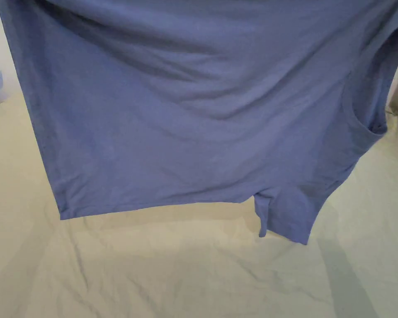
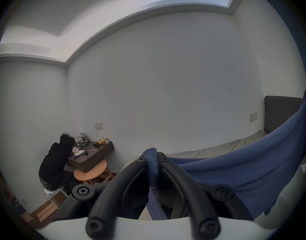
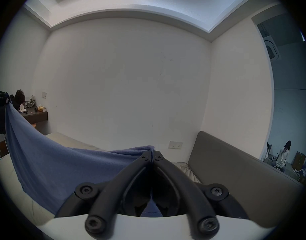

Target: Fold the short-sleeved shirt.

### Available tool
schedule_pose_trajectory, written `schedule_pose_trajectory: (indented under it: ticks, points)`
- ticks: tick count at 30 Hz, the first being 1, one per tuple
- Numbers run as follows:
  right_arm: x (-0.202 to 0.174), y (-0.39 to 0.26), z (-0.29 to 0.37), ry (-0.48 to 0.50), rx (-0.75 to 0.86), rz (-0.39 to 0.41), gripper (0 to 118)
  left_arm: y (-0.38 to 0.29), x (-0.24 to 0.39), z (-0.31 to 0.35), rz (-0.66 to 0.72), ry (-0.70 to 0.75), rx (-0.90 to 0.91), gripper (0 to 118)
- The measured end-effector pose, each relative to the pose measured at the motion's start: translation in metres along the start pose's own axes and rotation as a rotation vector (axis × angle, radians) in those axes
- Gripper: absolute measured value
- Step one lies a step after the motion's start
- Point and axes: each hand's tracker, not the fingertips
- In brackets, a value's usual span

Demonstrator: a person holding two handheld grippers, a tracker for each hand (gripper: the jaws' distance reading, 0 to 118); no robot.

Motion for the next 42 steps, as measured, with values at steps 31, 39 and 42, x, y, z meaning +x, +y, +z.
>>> schedule_pose_trajectory:
  ticks: [31, 39, 42]
  points:
    - [-0.075, -0.375, 0.168, 0.3, -0.656, 0.052, 0, -0.408, 0.023, 0.182, -0.215, -0.19, -0.642, 5]
    - [-0.07, -0.431, 0.263, 0.334, -0.856, 0.055, 0, -0.461, 0.014, 0.272, -0.413, -0.264, -0.781, 5]
    - [-0.055, -0.433, 0.284, 0.353, -0.903, 0.025, 0, -0.463, 0.004, 0.29, -0.394, -0.299, -0.838, 5]
